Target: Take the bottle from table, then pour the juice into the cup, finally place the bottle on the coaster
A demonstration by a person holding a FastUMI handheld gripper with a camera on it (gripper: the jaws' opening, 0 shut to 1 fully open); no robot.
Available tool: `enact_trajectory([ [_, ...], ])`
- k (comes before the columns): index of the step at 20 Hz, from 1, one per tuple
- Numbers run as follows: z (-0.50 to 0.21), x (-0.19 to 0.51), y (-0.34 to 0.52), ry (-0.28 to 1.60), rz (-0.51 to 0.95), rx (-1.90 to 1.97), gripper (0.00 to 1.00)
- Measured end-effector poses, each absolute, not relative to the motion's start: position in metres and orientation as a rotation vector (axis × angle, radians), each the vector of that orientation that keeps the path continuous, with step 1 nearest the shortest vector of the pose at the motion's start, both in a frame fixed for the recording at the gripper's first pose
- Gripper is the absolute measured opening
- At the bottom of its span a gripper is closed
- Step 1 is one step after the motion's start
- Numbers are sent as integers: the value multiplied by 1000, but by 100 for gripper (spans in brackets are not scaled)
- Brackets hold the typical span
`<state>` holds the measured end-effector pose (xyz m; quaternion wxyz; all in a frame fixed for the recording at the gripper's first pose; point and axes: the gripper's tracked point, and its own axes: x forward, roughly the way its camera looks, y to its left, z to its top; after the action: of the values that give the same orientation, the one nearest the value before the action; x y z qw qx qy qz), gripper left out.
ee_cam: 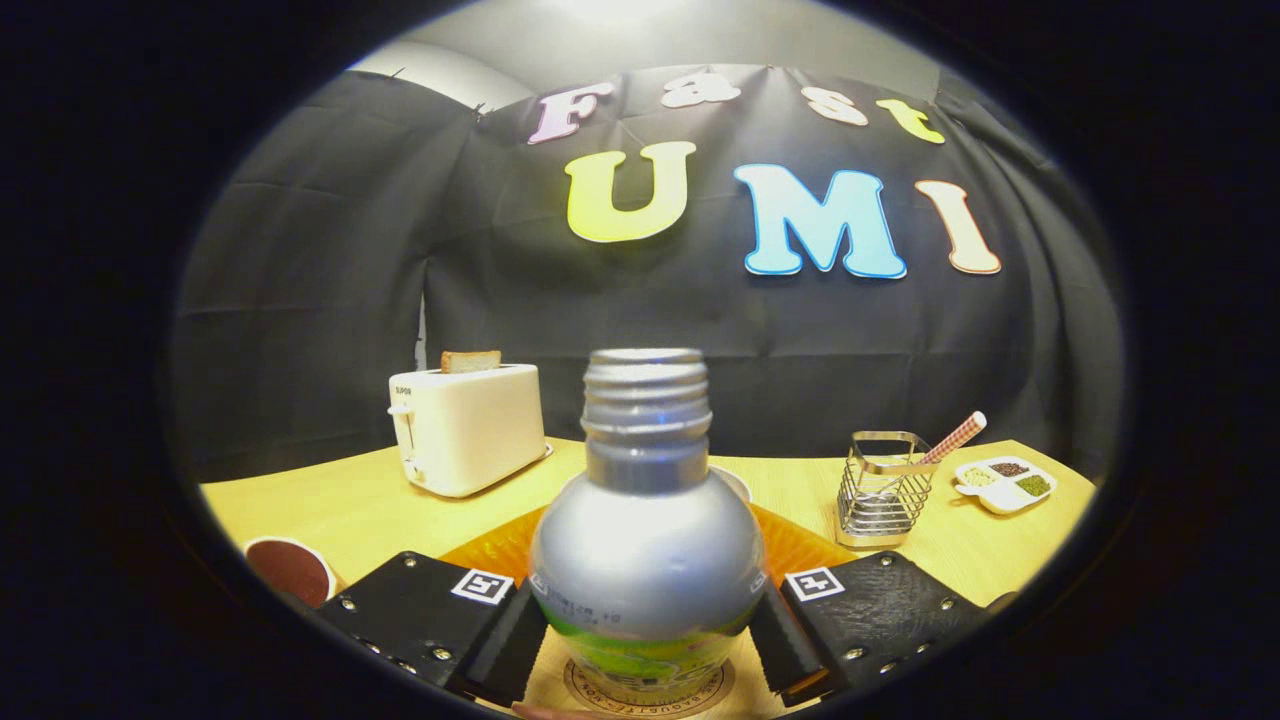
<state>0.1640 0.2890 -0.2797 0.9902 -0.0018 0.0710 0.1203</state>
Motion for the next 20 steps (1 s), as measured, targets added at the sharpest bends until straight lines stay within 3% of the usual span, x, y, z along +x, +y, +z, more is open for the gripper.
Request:
enact_trajectory([
  [6,-225,155,287,100,224,1,84],
  [20,-3,99,221,-26,78,-47,84],
])
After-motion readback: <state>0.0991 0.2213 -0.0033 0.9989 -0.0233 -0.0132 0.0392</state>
